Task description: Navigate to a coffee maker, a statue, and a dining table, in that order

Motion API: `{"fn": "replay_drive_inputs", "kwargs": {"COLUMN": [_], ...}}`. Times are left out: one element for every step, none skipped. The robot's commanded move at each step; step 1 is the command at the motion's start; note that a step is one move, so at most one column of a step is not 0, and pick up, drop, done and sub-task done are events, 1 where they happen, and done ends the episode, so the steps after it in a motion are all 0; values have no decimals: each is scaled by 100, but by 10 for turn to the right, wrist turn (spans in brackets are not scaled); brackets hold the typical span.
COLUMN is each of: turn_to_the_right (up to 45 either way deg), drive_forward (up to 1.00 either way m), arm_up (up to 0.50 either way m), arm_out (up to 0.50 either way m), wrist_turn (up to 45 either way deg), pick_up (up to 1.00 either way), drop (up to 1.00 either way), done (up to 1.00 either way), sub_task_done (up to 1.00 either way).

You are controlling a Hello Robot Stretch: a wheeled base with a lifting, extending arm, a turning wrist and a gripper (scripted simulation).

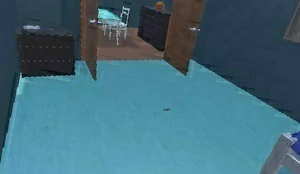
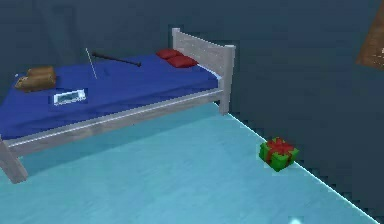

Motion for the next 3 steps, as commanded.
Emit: {"fn": "replay_drive_inputs", "kwargs": {"turn_to_the_right": [-60, 0, -30], "drive_forward": [0, 100, 0], "arm_up": [0, 0, 0], "arm_out": [0, 0, 0], "wrist_turn": [0, 0, 0], "pick_up": [0, 0, 0], "drop": [0, 0, 0], "done": [0, 0, 0], "sub_task_done": [0, 0, 0]}}
